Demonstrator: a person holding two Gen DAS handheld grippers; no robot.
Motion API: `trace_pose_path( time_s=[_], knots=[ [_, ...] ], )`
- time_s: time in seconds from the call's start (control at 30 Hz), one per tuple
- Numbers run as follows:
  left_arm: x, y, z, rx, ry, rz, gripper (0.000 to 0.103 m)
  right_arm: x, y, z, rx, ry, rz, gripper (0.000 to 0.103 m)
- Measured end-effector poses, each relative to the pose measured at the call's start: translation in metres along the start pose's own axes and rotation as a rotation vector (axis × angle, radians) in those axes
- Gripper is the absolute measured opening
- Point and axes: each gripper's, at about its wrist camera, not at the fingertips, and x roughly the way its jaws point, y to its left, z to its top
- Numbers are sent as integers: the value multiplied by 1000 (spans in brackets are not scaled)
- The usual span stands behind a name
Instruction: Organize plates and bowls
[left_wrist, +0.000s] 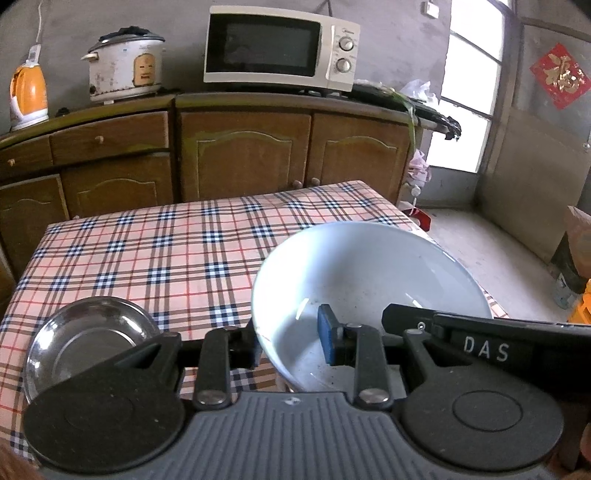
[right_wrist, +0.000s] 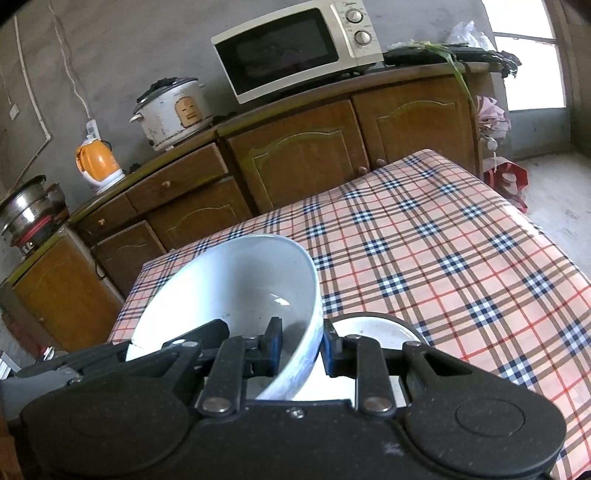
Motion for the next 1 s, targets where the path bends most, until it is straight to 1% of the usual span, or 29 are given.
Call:
trace_pose_path(
  time_s=[0.53,1.0],
  knots=[
    [11,-17,-4,26,19,-28,30,-4,-25,-4,39,0,-26,28],
    [26,-30,-9,41,47,-33,30,2,-45,-9,77,16,-35,28]
  ],
)
